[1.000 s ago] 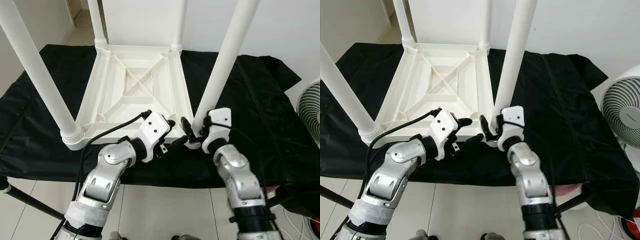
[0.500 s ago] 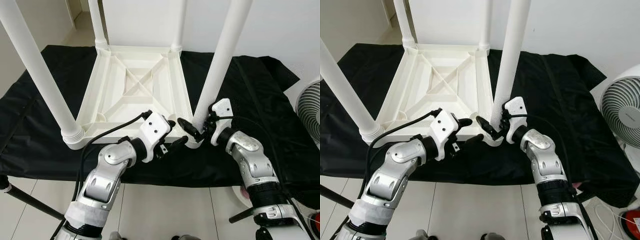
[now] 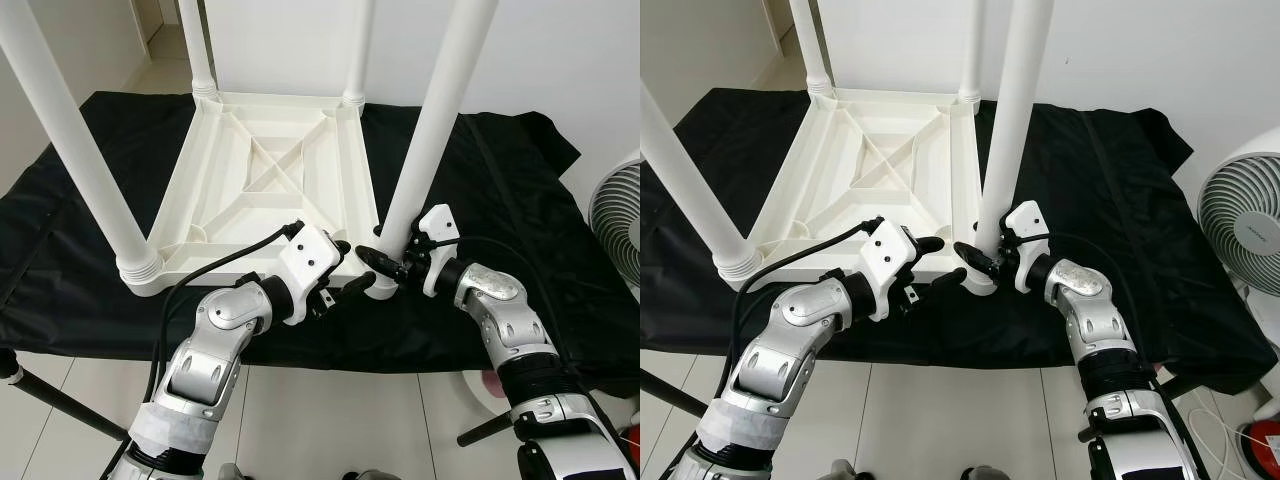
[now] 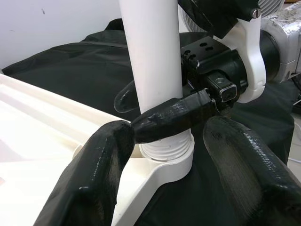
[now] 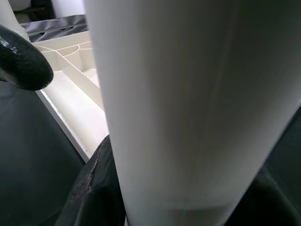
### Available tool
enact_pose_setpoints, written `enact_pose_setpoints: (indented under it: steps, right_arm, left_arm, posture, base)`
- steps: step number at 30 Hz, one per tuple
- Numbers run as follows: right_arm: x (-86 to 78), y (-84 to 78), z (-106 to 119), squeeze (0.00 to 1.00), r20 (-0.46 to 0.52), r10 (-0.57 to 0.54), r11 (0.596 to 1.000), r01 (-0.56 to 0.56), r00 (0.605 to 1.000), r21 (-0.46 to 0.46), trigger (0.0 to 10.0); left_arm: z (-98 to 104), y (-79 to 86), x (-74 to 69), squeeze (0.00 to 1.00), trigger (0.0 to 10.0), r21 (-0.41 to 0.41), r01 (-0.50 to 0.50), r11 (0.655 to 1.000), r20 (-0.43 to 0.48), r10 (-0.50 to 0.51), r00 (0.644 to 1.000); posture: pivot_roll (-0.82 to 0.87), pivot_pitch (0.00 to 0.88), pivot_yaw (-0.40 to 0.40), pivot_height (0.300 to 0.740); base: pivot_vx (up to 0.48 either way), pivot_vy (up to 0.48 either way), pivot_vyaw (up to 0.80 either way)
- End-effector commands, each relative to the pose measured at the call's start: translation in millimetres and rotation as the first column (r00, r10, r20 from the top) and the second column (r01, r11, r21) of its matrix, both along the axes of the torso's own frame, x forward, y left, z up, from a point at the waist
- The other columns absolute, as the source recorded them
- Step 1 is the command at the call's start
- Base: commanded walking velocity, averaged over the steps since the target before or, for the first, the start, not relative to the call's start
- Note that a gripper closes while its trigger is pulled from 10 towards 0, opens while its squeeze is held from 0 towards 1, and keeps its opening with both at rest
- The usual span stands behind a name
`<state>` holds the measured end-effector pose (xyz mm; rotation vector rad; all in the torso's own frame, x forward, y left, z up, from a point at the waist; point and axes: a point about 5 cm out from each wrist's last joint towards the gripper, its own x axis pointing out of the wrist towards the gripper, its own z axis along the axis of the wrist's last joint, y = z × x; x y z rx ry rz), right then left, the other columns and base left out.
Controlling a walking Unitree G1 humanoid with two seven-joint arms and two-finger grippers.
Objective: Building children table
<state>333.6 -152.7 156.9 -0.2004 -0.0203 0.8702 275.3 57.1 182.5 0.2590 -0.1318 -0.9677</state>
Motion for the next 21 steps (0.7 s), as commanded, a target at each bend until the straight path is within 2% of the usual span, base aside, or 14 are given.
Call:
enact_pose_setpoints:
  steps: [1,4,5,7,11,13,15,16,19,21]
  right_arm:
    - [-3.5,-1.4,-13,0.0,-0.05,-0.001,1.0,0.0,0.999,-0.011,0.0]
    - [-2.7,-3.8,-14,0.0,-0.048,-0.032,0.999,0.032,0.998,-0.013,0.0]
    - [-1.2,-5.7,-15,0.0,-0.053,-0.065,0.998,0.065,0.996,-0.011,10.0]
    - [4.1,-9.4,-16,0.0,-0.055,-0.153,0.988,0.153,0.987,-0.01,10.0]
    - [6.1,-8.7,-16,0.0,-0.04,-0.215,0.977,0.215,0.976,0.003,10.0]
    - [8.2,-4.1,-19,0.0,-0.038,-0.335,0.941,0.336,0.942,0.037,10.0]
    - [8.2,-4.1,-19,0.0,-0.038,-0.335,0.941,0.336,0.942,0.037,10.0]
    - [8.3,-1.9,-21,0.0,-0.041,-0.372,0.926,0.374,0.927,0.051,10.0]
    - [4.7,13.8,-20,0.0,-0.086,-0.521,0.841,0.528,0.849,0.12,10.0]
    - [2.3,19.0,-21,0.0,-0.084,-0.543,0.829,0.549,0.835,0.101,10.0]
  left_arm:
    - [1,3.2,4.7,0.0,10.0,-0.012,-0.082,0.997,0.013,0.082,0.997]
    - [0,2.9,4.7,0.0,10.0,-0.01,-0.078,0.997,0.012,0.078,0.997]
    - [0,2.4,4.9,0.0,10.0,-0.009,-0.076,0.997,0.011,0.076,0.997]
    - [-1,1.7,5.1,0.0,10.0,-0.008,-0.073,0.997,0.008,0.073,0.997]
    - [-1,1.6,5.0,0.0,10.0,-0.009,-0.073,0.997,0.007,0.073,0.997]
    - [-1,1.0,5.1,0.0,10.0,-0.01,-0.072,0.997,0.005,0.072,0.997]
    - [-1,1.0,5.1,0.0,10.0,-0.01,-0.072,0.997,0.005,0.072,0.997]
    - [-2,0.8,5.1,0.0,10.0,-0.01,-0.072,0.997,0.005,0.072,0.997]
    - [-2,0.5,5.4,0.0,10.0,-0.011,-0.074,0.997,0.004,0.074,0.997]
    - [-2,0.5,5.3,0.0,10.0,-0.012,-0.075,0.997,0.004,0.075,0.997]
  posture:
    - [-0.12,0.054,-0.003,0.74]
    - [-0.12,0.054,-0.003,0.74]
    - [-0.14,0.057,0.004,0.74]
    - [-0.14,0.057,0.004,0.74]
    - [-0.14,0.057,0.004,0.74]
    - [-0.14,0.059,0.003,0.74]
    - [-0.14,0.059,0.003,0.74]
    - [-0.14,0.059,0.003,0.74]
    - [-0.14,0.059,0.003,0.74]
    - [-0.14,0.062,-0.003,0.74]
  base:
    - [0.0,0.0,0.0]
    - [0.0,0.0,0.0]
    - [0.0,0.0,0.0]
    - [0.0,0.0,0.0]
    - [0.0,0.0,0.0]
    - [0.0,0.0,0.0]
    - [0.0,0.0,0.0]
    - [0.0,0.0,0.0]
    - [0.0,0.0,0.0]
    - [0.0,0.0,0.0]
